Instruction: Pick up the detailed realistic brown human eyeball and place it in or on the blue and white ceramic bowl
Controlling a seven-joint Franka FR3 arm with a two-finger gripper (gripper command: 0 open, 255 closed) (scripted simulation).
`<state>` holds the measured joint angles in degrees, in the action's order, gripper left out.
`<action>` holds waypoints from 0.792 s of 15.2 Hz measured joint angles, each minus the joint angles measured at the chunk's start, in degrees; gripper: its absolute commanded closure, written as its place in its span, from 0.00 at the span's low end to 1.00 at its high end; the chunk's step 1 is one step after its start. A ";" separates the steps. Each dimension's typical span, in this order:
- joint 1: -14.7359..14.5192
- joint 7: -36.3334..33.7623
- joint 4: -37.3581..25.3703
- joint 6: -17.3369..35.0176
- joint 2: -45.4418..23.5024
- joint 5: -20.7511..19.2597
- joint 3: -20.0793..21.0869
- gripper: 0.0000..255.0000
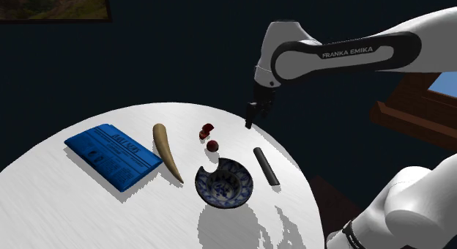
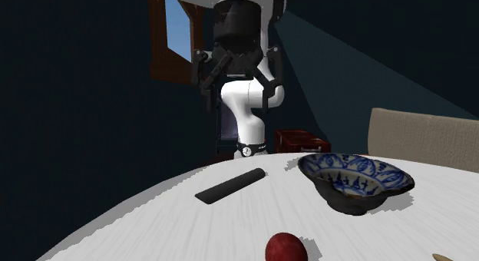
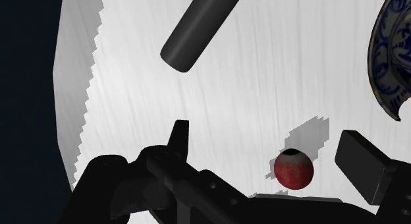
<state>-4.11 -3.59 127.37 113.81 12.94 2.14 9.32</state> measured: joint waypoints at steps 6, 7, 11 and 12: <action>-1.34 -3.80 -7.42 3.74 -12.61 -2.11 2.45 0.00; -1.70 -4.63 -9.05 4.26 -15.00 -2.66 2.82 0.00; -3.21 -7.18 -16.17 5.05 -24.00 -4.80 3.66 0.00; -3.67 -7.80 -17.73 5.41 -26.21 -5.37 3.79 0.00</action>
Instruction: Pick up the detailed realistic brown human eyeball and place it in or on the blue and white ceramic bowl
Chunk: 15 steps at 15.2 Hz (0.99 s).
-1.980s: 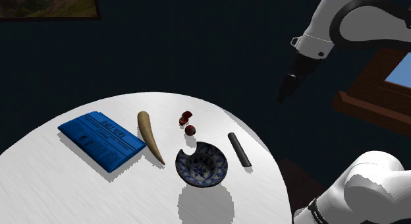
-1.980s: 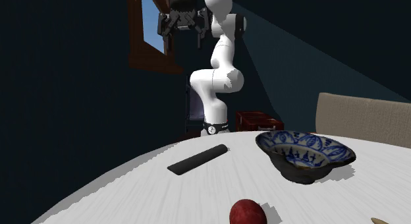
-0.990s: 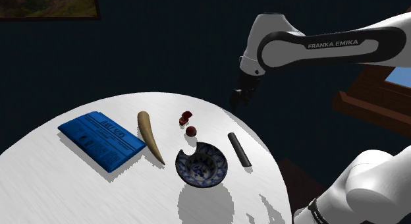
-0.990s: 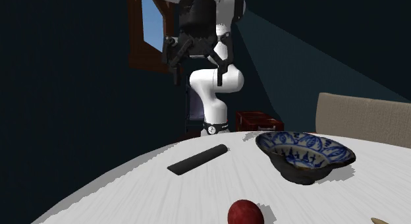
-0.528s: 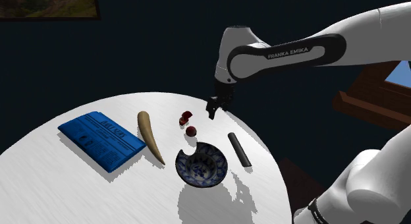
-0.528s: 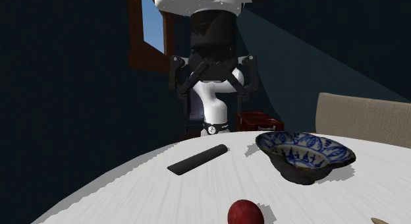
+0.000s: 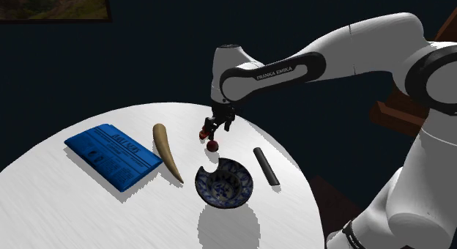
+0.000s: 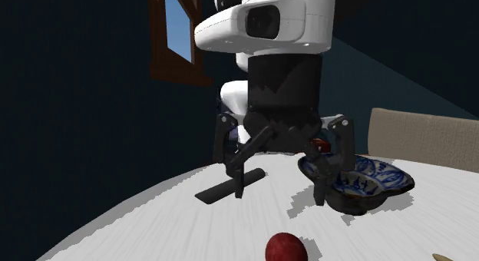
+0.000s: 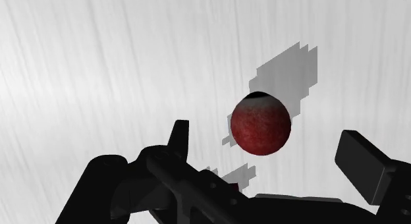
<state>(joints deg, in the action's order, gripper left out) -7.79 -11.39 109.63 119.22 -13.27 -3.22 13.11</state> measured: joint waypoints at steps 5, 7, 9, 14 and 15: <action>-1.35 -1.56 -4.75 0.97 -6.47 -1.58 0.07 0.00; -1.37 -1.63 -4.27 2.36 -7.43 -1.85 -0.08 0.00; -1.51 -1.86 -3.81 3.44 -8.08 -2.06 -0.12 0.00; -1.49 -1.89 -3.19 4.55 -8.57 -2.21 -0.22 0.00; -1.49 -1.89 -3.19 4.57 -8.58 -2.22 -0.22 0.00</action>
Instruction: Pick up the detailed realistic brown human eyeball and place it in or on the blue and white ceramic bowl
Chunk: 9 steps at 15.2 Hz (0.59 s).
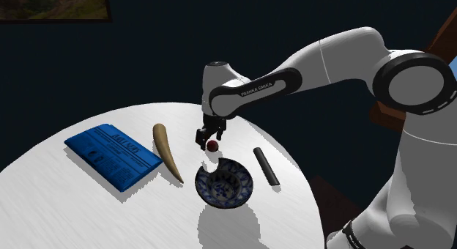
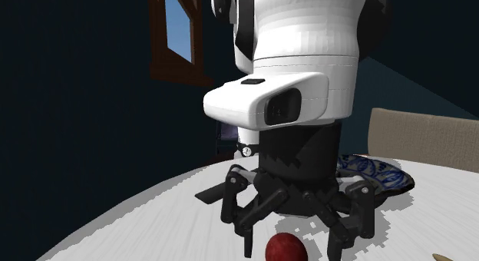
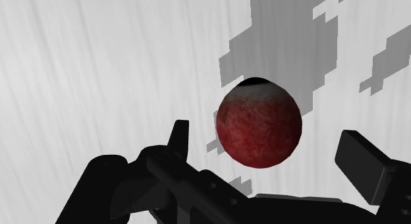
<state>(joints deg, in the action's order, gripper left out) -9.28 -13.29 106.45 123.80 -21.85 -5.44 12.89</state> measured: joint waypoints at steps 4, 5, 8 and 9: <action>0.00 0.00 0.00 0.01 -0.01 0.00 0.00 1.00; 0.00 0.00 0.00 0.01 -0.01 0.00 0.00 1.00; 0.00 0.00 0.01 0.01 -0.01 0.00 0.00 1.00; 0.00 0.00 0.01 0.01 -0.01 0.00 0.00 1.00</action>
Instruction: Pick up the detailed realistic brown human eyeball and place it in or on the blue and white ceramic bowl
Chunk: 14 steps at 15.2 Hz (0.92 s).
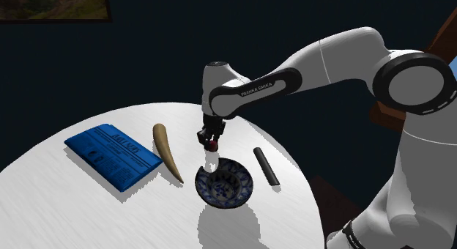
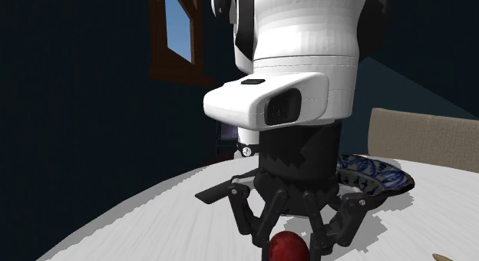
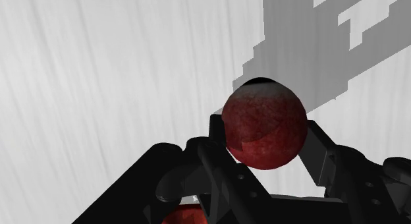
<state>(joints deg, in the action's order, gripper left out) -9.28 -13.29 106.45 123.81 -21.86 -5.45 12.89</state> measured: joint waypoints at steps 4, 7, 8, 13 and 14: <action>0.01 0.02 -0.14 -0.32 0.17 0.05 0.03 1.00; 0.10 0.21 -0.81 -1.90 1.13 0.34 0.15 1.00; 0.13 0.28 -1.09 -2.42 1.40 0.43 0.18 1.00; 0.20 0.52 -2.82 -5.94 3.25 0.97 0.44 1.00; 0.28 0.66 -2.99 -6.44 3.58 1.07 0.45 1.00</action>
<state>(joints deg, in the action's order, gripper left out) -9.00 -12.63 103.46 117.37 -18.28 -4.37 13.34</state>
